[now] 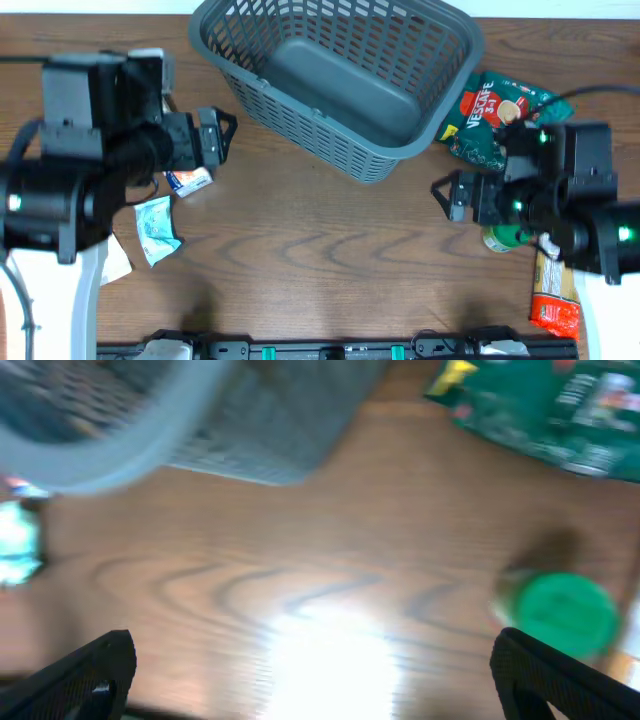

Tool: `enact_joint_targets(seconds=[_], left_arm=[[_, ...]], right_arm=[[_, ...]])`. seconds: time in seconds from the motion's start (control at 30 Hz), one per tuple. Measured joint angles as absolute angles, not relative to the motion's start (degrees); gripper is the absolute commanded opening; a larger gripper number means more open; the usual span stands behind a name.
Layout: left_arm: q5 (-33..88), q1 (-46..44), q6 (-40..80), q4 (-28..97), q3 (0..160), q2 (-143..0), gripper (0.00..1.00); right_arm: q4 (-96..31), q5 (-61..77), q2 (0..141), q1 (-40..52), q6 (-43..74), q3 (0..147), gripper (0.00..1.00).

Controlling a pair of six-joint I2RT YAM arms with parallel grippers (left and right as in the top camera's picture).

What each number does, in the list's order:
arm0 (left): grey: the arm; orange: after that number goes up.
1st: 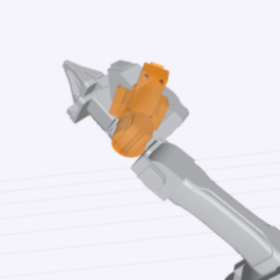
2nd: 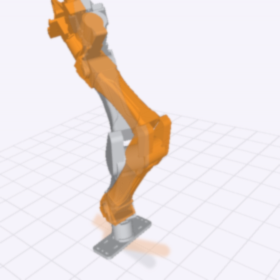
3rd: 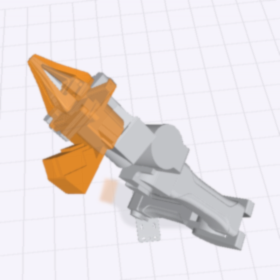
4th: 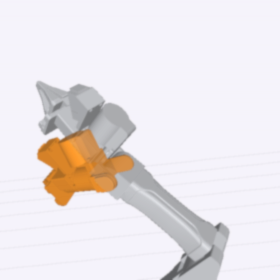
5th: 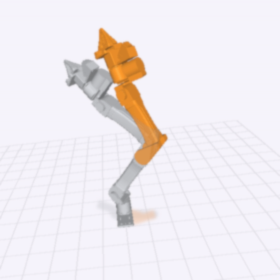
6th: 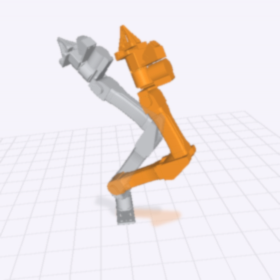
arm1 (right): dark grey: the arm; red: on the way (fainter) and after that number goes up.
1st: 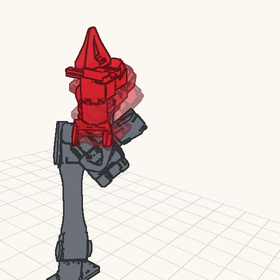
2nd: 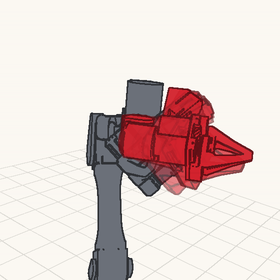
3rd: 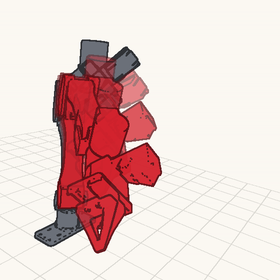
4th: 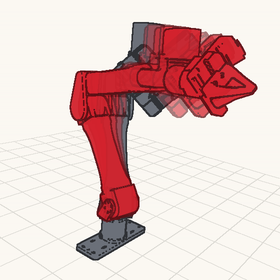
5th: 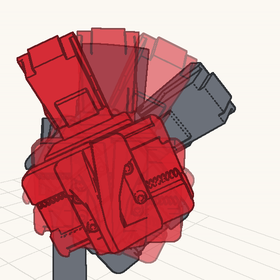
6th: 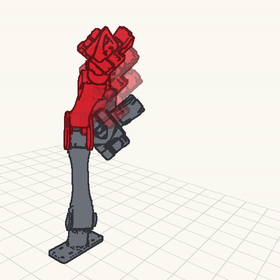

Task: Pack container
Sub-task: 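Reach both grippers forward to the near rim of the grey basket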

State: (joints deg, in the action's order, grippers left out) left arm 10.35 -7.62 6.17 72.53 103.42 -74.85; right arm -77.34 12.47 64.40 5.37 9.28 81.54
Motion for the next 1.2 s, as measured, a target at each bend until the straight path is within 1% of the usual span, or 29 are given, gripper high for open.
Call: enact_joint_targets(seconds=[0.03,0.07,0.13,0.2,0.27,0.3,0.33,0.37,0.4,0.43,0.47,0.5,0.53,0.77,1.03,1.2], left_arm=[[10.35,-7.62,6.07,73.32,103.92,-75.68,0.99],[10.35,-7.62,5.93,74.22,104.09,-76.40,0.99],[10.31,-7.62,5.82,75.24,104.09,-77.49,0.99],[10.37,-7.62,5.74,75.53,104.09,-78.48,0.99],[10.48,-7.62,5.74,75.22,104.09,-79.11,0.99],[10.59,-7.62,5.74,74.81,104.09,-79.26,0.98],[10.59,-7.62,5.74,74.26,104.09,-79.31,0.88],[10.61,-7.62,5.82,73.58,104.09,-79.31,0.74],[10.76,-7.62,5.98,72.84,104.12,-79.29,0.51],[10.76,-7.62,5.67,72.12,104.16,-79.29,0.37],[10.79,-7.62,5.54,70.98,104.16,-79.29,0.25],[10.83,-7.64,5.54,70.06,104.16,-79.29,0.18],[10.83,-7.73,5.52,69.10,104.16,-79.29,0.06],[10.07,-10.07,3.27,63.83,104.27,-80.09,0.05],[8.95,-12.05,-3.29,59.68,105.25,-87.20,0.06],[8.60,-12.08,-7.53,53.95,105.25,-91.57,0.05]], right_arm=[[-77.23,14.35,65.45,5.37,8.62,82.32,0.86],[-77.06,15.84,66.15,5.37,8.03,82.72,0.73],[-76.73,17.89,67.22,5.37,6.98,82.85,0.54],[-76.71,18.98,67.99,5.37,6.72,82.85,0.23],[-76.69,19.57,68.58,5.37,6.46,82.85,0.02],[-76.73,19.68,68.77,5.37,6.33,82.85,0.01],[-76.71,19.84,68.88,5.37,6.31,82.85,0.01],[-76.69,19.81,68.95,5.37,6.26,82.85,0.01],[-76.60,19.84,68.99,5.37,6.22,82.85,0.01],[-76.47,19.81,68.99,5.37,6.17,82.85,0.01],[-76.36,19.73,68.99,5.37,6.11,82.85,0.01],[-76.25,19.59,68.99,5.37,6.09,82.87,0.01],[-76.18,19.22,68.99,5.39,6.07,82.87,0.01],[-75.16,15.81,69.73,8.84,6.07,82.87,0.01],[-71.40,13.30,73.56,17.45,5.43,82.87,0.01],[-70.32,11.73,76.82,22.04,4.19,82.87,0.01]])
